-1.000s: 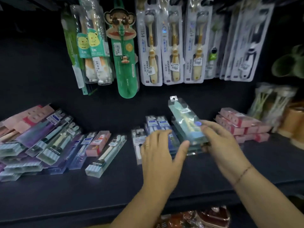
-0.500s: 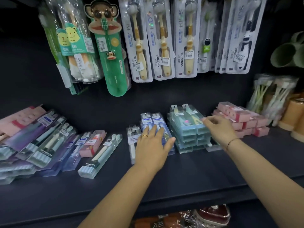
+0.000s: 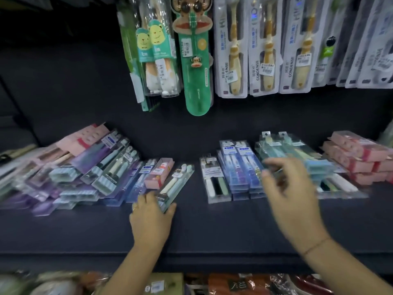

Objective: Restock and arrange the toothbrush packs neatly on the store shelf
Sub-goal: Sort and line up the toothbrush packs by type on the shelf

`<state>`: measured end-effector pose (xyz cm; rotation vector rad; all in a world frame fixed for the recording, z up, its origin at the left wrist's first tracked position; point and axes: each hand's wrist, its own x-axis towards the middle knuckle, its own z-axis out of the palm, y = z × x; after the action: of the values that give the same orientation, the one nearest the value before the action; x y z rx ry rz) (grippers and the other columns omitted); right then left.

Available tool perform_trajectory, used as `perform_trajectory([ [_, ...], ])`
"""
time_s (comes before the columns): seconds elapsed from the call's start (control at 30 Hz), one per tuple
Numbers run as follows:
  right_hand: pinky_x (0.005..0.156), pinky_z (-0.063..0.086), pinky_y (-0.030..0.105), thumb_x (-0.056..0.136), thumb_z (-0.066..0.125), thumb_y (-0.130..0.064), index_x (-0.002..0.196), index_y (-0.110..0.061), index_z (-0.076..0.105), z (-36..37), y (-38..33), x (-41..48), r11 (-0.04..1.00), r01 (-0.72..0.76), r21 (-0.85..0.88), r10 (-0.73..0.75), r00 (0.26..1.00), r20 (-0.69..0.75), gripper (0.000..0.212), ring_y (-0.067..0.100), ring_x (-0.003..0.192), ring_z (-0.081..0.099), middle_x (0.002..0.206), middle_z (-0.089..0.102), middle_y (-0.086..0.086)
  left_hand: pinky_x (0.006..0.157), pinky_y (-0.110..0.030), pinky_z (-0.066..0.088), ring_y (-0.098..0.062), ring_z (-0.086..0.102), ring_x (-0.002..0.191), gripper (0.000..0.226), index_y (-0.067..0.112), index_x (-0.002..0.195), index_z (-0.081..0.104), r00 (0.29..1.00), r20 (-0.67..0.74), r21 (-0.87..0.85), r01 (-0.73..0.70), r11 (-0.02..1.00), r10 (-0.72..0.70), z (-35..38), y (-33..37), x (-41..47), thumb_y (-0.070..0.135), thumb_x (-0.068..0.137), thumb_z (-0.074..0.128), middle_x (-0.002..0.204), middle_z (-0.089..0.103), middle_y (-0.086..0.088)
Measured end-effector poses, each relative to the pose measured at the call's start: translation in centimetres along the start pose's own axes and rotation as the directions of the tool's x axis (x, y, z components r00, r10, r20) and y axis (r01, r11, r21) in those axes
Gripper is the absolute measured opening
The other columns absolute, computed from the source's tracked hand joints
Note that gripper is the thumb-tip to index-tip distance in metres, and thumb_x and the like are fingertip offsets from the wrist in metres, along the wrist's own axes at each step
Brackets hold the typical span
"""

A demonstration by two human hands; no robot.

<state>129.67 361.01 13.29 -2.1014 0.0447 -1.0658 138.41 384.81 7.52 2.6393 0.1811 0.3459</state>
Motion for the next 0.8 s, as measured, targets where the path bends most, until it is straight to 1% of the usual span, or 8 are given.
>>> perform_trajectory([
  [0.07,0.071,0.044,0.015,0.092,0.061,-0.019,0.104,-0.024,0.06,2.3,-1.1,-1.7,0.999,0.033,0.016,-0.036,0.975,0.221,0.013,0.008,0.081,0.054,0.094,0.051,-0.013,0.098,-0.043,0.038,-0.035,0.047,0.122,0.057,0.007,0.133,0.052,1.0,0.01,-0.048,0.001,0.999,-0.001,0.4,-0.8,0.2,0.035,0.086,0.07,0.129,0.054,-0.014],
  [0.17,0.073,0.045,0.015,0.094,0.059,-0.023,0.103,-0.031,0.058,4.4,-1.4,-3.5,0.996,-0.079,0.03,0.059,0.903,0.425,0.012,0.005,0.087,0.055,0.094,0.052,-0.015,0.099,-0.038,0.035,-0.035,0.045,0.118,0.049,0.005,0.127,0.059,0.998,-0.062,-0.222,-0.012,0.975,-0.002,0.4,-0.3,0.6,0.025,0.084,0.072,0.122,0.057,-0.016],
  [0.23,0.073,0.045,0.015,0.095,0.059,-0.022,0.102,-0.033,0.058,4.9,-1.2,-4.4,0.99,-0.135,0.037,0.104,0.887,0.449,0.012,0.004,0.088,0.055,0.094,0.053,-0.014,0.1,-0.038,0.034,-0.035,0.043,0.121,0.049,0.004,0.129,0.058,0.992,-0.12,-0.348,-0.008,0.937,-0.036,0.0,1.0,0.6,0.024,0.085,0.072,0.123,0.054,-0.016],
  [0.3,0.073,0.045,0.014,0.094,0.06,-0.021,0.101,-0.03,0.06,5.1,-1.0,-5.1,0.986,-0.166,0.028,0.136,0.882,0.452,0.011,0.005,0.088,0.056,0.095,0.055,-0.014,0.099,-0.03,0.034,-0.029,0.039,0.124,0.051,0.009,0.133,0.056,0.987,-0.162,-0.436,-0.051,0.899,-0.022,0.0,2.7,0.2,0.024,0.087,0.071,0.127,0.05,-0.011],
  [0.43,0.073,0.043,0.011,0.093,0.062,-0.019,0.099,-0.031,0.059,5.1,0.1,-5.6,0.981,-0.19,-0.039,0.188,0.88,0.437,0.013,0.001,0.09,0.055,0.097,0.055,-0.015,0.095,-0.025,0.032,-0.021,0.035,0.119,0.057,0.01,0.137,0.053,0.98,-0.196,-0.458,-0.082,0.885,-0.011,1.3,4.9,-1.0,0.029,0.087,0.072,0.126,0.046,-0.006],
  [0.67,0.087,0.04,0.011,0.096,0.056,-0.029,0.126,-0.033,0.049,4.8,1.5,-5.1,0.974,-0.163,-0.158,0.224,0.81,0.542,0.031,-0.006,0.103,0.047,0.11,0.039,-0.025,0.104,-0.035,0.039,-0.026,0.042,0.128,0.087,0.008,0.144,0.04,0.998,0.047,-0.391,-0.014,0.92,0.035,2.6,3.7,-1.0,0.043,0.076,0.08,0.134,0.045,-0.007],
  [0.73,0.091,0.04,0.014,0.097,0.055,-0.031,0.129,-0.032,0.048,4.8,1.4,-5.0,0.973,-0.153,-0.17,0.223,0.802,0.554,0.033,-0.003,0.105,0.047,0.112,0.039,-0.023,0.096,-0.032,0.045,-0.023,0.051,0.12,0.081,0.01,0.141,0.045,0.994,0.08,-0.391,-0.034,0.92,0.071,2.5,3.3,-0.8,0.041,0.075,0.081,0.127,0.052,-0.004],
  [0.8,0.096,0.04,0.017,0.097,0.055,-0.031,0.131,-0.031,0.048,5.0,1.3,-5.0,0.975,-0.135,-0.174,0.211,0.801,0.56,0.035,-0.003,0.108,0.046,0.114,0.039,-0.022,0.082,-0.024,0.046,-0.015,0.059,0.102,0.071,0.013,0.136,0.051,0.988,0.118,-0.43,-0.041,0.902,0.101,2.1,2.8,-0.4,0.038,0.076,0.081,0.11,0.06,0.003],
])
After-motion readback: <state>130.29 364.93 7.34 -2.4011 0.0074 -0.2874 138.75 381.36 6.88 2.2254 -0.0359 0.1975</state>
